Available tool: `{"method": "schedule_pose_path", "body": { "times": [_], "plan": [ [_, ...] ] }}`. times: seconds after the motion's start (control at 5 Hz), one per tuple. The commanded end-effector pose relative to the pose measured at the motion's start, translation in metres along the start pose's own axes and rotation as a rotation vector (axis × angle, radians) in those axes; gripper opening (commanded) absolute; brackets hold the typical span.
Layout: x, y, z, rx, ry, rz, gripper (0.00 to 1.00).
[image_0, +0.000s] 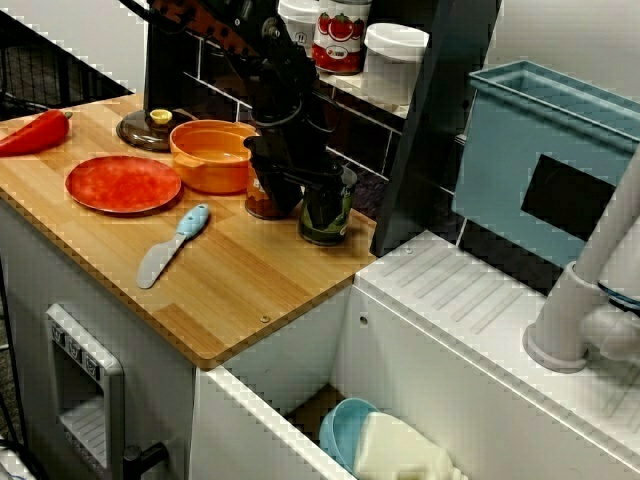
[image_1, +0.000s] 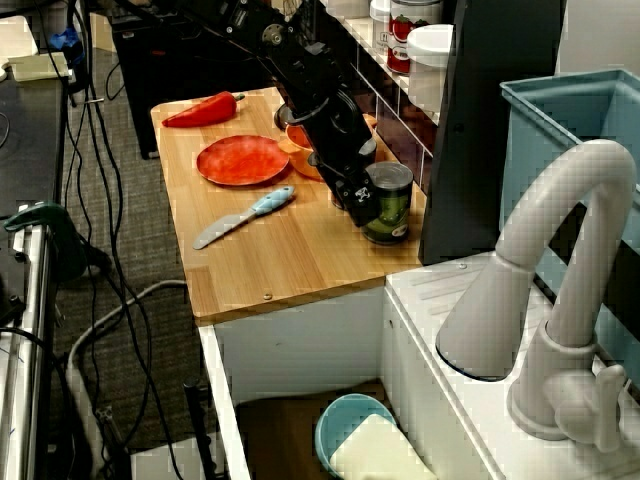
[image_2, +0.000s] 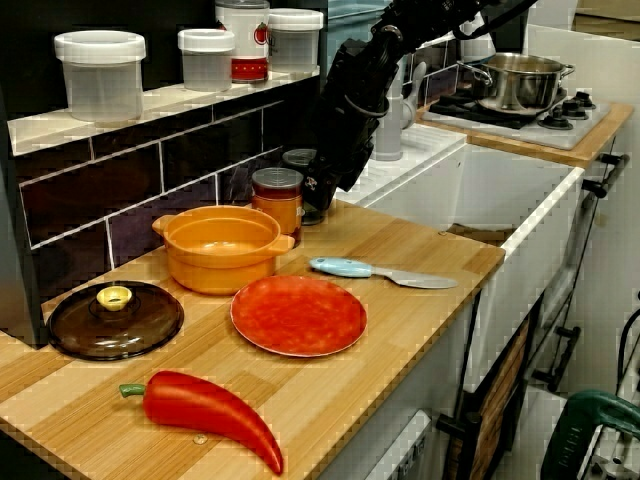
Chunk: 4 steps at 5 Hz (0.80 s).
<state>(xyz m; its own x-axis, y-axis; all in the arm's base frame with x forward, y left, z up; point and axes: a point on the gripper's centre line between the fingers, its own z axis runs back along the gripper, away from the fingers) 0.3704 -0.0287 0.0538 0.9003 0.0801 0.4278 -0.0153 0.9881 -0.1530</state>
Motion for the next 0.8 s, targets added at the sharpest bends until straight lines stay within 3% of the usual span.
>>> {"method": "schedule_pose_path", "body": {
  "times": [0.0,0.6],
  "plan": [
    [0.0070,0.0044,0.0053,-0.007,-0.041,0.000,0.00],
    [0.0069,0.0092,0.0083,-0.012,-0.039,0.013,0.00]
  ]
}}
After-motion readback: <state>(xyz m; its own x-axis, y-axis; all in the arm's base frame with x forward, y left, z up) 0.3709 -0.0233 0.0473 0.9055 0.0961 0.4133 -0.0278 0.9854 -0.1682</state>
